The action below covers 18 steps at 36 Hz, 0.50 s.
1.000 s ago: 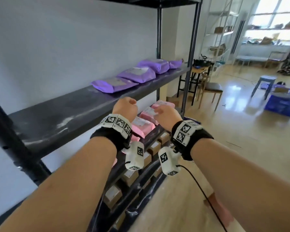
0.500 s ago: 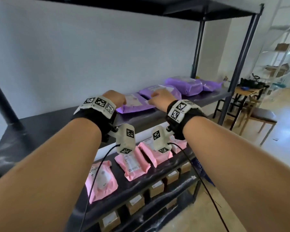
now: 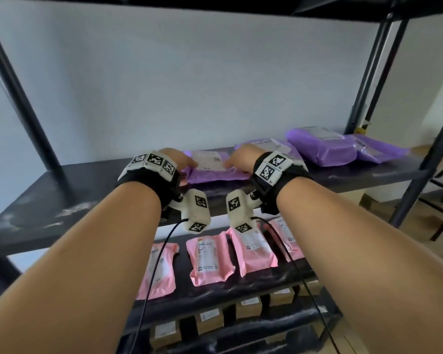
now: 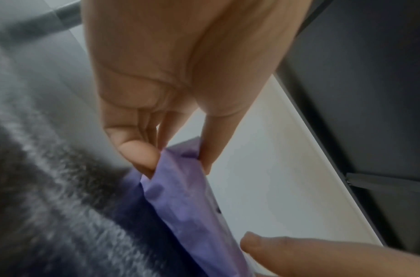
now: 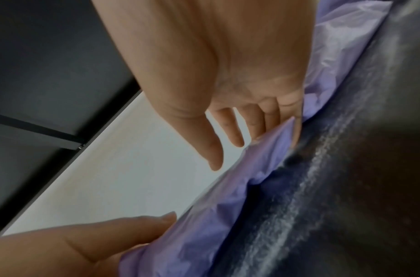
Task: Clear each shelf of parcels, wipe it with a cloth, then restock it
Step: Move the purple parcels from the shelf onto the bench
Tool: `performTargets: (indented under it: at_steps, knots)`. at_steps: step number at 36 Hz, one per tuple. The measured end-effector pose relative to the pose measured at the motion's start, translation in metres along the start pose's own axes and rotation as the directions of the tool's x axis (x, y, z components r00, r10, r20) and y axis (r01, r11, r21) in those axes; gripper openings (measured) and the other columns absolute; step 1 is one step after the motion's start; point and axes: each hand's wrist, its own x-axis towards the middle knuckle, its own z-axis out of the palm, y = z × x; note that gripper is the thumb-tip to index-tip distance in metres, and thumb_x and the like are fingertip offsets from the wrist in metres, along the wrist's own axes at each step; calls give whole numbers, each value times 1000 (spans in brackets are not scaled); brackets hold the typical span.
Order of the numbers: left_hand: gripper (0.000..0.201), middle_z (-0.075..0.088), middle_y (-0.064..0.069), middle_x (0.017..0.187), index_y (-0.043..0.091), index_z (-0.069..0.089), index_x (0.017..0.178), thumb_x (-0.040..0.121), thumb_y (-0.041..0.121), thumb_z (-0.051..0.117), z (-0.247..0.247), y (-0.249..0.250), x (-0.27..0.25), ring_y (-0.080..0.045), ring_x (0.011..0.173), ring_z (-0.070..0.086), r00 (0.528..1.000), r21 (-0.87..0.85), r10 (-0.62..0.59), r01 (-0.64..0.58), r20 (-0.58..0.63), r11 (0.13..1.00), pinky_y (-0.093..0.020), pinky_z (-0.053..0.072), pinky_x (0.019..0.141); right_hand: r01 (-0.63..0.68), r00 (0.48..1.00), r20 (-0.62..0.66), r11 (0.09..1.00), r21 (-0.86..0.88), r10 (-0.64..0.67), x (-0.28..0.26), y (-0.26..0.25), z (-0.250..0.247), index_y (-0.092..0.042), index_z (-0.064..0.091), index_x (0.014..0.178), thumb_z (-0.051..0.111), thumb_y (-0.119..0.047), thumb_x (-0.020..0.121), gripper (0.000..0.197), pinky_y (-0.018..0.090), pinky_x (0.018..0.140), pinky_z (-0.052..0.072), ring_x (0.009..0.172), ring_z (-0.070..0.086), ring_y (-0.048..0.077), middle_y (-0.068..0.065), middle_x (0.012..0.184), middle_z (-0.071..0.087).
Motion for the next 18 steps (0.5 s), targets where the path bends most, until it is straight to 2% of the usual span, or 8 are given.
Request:
performTargets:
  at_steps: [3,5,6,9,11,13,16,18]
  knots:
    - [42,63,-14,100,-3,56,123,87,17,66,3,-3,-8,-19,66,56,1000,8,-12,12,-12,1000,-25,52,68,36,999,-27,999,-35,-37,-3,0,1,-2,58,119,53,-25,97,32,28,77,46,101,58,23,12,115,60]
    - [40,60,-10,91,-2,58,120,85,15,67,4,-3,-17,-22,72,58,999,38,-8,10,-39,999,-28,54,69,31,998,-48,999,8,-30,-3,0,4,-5,60,109,57,-22,93,23,24,60,45,93,59,23,10,104,59]
    - [40,59,-10,90,-2,59,119,84,15,68,3,-4,-19,-23,78,59,998,66,3,1,-62,998,-32,55,75,22,998,-59,997,70,-18,-4,-1,5,-5,60,106,60,-20,90,21,23,52,40,88,58,24,10,100,59]
    - [36,64,-14,97,-2,62,115,85,18,67,-2,-6,-33,-25,88,62,988,176,64,-39,-139,984,-37,53,88,40,990,-138,943,331,6,-8,-6,11,-2,65,106,59,-13,89,22,23,50,38,74,61,22,10,92,64]
    - [30,68,-18,107,-1,64,112,90,19,62,-7,-6,-45,-27,94,65,981,272,112,-66,-159,960,-34,52,86,61,984,-177,908,415,14,-17,-10,12,-3,66,102,58,-13,90,18,23,47,37,64,56,16,7,82,62]
    - [26,68,-17,108,0,65,111,89,14,62,-15,-9,-54,-29,97,66,966,293,179,-118,-189,949,-33,54,80,89,977,-210,872,481,16,-27,-16,15,-4,65,95,56,-9,89,12,25,53,42,67,58,20,6,77,60]
    - [15,68,-13,84,3,68,99,86,5,64,-28,-22,-71,-24,65,62,944,235,210,-150,-256,960,-25,58,62,127,968,-252,837,532,13,-46,-29,20,-7,59,81,53,-5,85,8,30,61,49,74,61,27,8,74,59]
    - [12,64,-9,75,7,68,92,83,0,62,-41,-32,-83,-19,55,57,939,116,189,-162,-286,980,-19,53,49,162,964,-264,822,545,-15,-60,-41,23,-9,57,79,52,-6,84,8,28,58,47,71,59,26,7,74,59]
